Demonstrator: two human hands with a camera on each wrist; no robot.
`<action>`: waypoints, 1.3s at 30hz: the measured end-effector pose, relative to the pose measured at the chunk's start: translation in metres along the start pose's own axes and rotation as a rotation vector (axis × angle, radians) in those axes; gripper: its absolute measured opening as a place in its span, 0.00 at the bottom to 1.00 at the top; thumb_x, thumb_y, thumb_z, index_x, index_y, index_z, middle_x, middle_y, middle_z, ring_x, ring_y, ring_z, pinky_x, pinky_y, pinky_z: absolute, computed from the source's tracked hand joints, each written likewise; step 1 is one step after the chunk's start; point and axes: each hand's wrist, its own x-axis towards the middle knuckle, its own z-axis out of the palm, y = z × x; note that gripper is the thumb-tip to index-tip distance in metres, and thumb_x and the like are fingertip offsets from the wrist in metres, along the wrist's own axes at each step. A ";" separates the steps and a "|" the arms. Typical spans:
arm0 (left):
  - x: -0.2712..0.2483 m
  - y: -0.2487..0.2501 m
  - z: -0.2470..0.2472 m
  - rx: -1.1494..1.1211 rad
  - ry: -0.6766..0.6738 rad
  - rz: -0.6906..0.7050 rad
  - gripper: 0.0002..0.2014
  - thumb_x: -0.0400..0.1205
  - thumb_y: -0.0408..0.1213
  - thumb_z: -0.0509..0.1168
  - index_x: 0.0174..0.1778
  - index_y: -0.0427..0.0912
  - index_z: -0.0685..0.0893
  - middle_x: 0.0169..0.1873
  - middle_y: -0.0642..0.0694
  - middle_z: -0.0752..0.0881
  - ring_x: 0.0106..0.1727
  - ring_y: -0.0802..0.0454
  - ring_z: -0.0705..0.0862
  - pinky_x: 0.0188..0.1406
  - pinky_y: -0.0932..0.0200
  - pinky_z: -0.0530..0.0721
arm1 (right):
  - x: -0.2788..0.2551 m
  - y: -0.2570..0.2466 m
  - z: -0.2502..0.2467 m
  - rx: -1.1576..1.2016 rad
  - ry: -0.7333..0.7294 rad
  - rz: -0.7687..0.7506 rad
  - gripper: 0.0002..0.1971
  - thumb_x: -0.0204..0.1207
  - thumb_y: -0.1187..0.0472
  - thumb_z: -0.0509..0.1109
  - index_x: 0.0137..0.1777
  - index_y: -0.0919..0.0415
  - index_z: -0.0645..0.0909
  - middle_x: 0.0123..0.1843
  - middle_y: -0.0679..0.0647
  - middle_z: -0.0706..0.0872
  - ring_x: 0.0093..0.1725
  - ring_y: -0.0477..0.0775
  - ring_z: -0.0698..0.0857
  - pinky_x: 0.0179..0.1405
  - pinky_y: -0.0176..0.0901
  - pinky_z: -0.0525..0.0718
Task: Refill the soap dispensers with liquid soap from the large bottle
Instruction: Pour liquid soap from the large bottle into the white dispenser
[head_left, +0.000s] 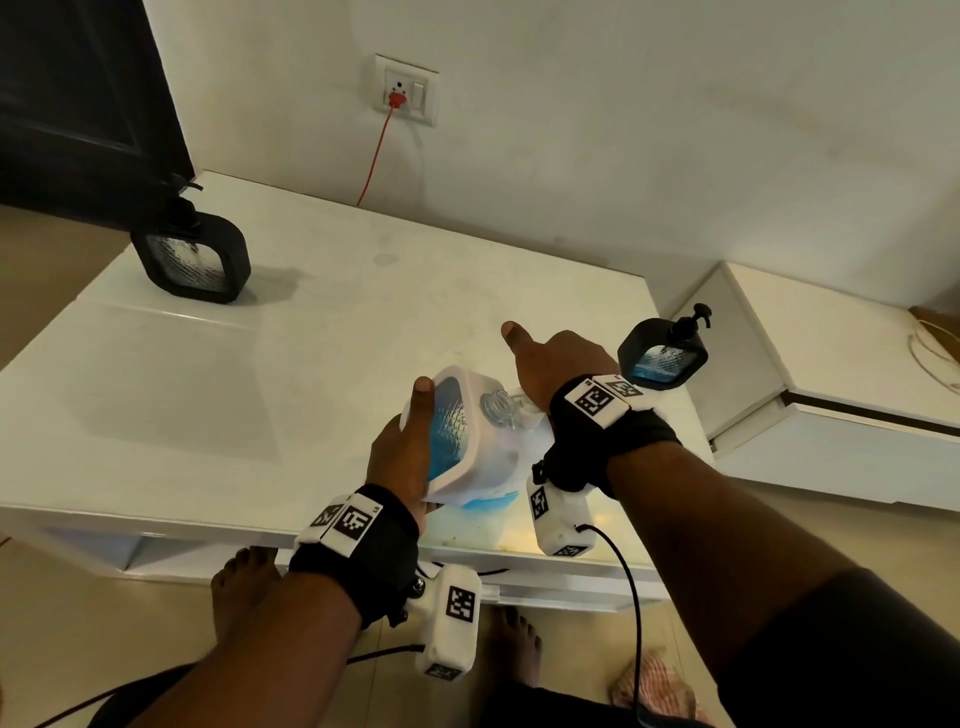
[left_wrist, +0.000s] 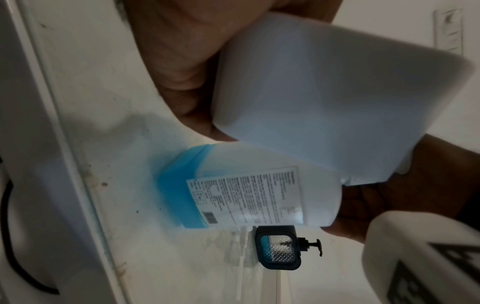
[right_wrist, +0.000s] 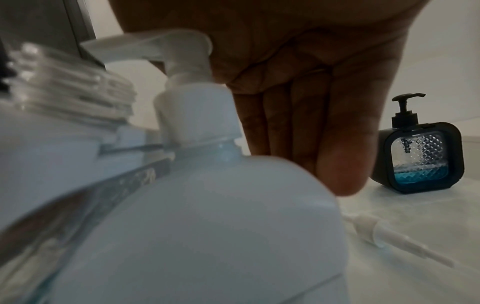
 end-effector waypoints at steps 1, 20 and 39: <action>0.001 -0.002 -0.001 0.000 -0.001 -0.004 0.54 0.50 0.85 0.64 0.66 0.54 0.85 0.57 0.42 0.92 0.58 0.37 0.91 0.62 0.30 0.89 | -0.001 -0.001 -0.001 -0.004 -0.001 0.000 0.35 0.79 0.27 0.51 0.50 0.59 0.83 0.46 0.55 0.84 0.45 0.59 0.80 0.47 0.48 0.73; 0.004 0.000 -0.003 0.002 0.009 -0.042 0.46 0.58 0.83 0.61 0.65 0.56 0.85 0.58 0.43 0.92 0.58 0.38 0.91 0.61 0.30 0.89 | -0.001 -0.009 -0.006 0.098 -0.116 0.010 0.41 0.75 0.21 0.44 0.38 0.57 0.80 0.47 0.58 0.87 0.46 0.59 0.83 0.45 0.48 0.72; 0.002 -0.005 -0.001 -0.006 -0.018 -0.027 0.53 0.48 0.88 0.68 0.62 0.55 0.88 0.55 0.42 0.94 0.57 0.36 0.92 0.61 0.27 0.89 | 0.000 -0.004 0.000 0.023 -0.048 0.030 0.32 0.80 0.28 0.52 0.46 0.59 0.80 0.45 0.56 0.84 0.46 0.60 0.80 0.46 0.47 0.71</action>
